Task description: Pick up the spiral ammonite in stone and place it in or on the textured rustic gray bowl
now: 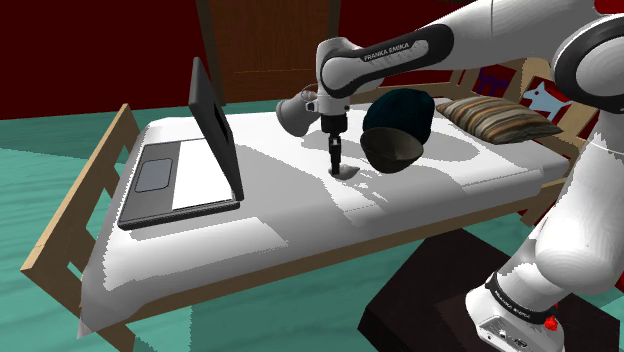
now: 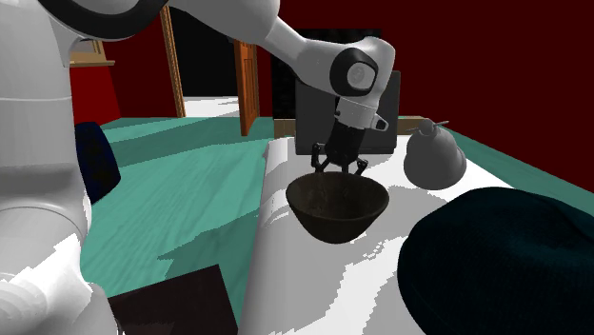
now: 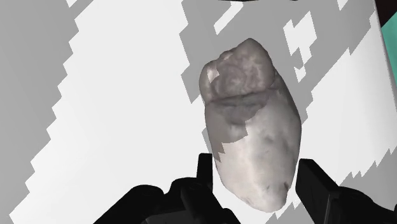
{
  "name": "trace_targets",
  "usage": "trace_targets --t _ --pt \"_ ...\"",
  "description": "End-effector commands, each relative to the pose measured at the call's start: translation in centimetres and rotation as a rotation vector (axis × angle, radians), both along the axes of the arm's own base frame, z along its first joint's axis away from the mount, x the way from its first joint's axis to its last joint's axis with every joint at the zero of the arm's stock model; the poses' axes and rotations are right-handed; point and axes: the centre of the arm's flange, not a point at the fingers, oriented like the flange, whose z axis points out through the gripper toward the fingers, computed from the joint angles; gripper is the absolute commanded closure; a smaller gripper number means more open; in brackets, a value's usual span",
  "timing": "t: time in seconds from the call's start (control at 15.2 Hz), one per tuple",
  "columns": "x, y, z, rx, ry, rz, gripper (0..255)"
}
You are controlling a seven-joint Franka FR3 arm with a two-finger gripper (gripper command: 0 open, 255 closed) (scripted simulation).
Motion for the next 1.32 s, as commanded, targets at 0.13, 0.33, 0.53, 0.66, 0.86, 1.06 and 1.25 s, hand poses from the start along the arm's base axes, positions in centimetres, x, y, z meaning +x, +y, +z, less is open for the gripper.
trace_targets --t 0.13,0.33,0.53,0.66,0.86,1.06,1.25 --pt "0.0 0.0 0.5 0.000 0.000 0.000 255" --pt "0.0 0.0 2.1 0.000 0.000 0.000 255" --pt "0.0 0.0 3.7 0.000 0.000 0.000 255" --pt "0.0 0.0 4.7 0.000 0.000 0.000 255" --pt "0.0 0.0 6.3 0.000 0.000 0.000 255" --pt "0.0 0.0 7.9 0.000 0.000 0.000 255" --pt "0.0 0.0 9.5 0.000 0.000 0.000 255"
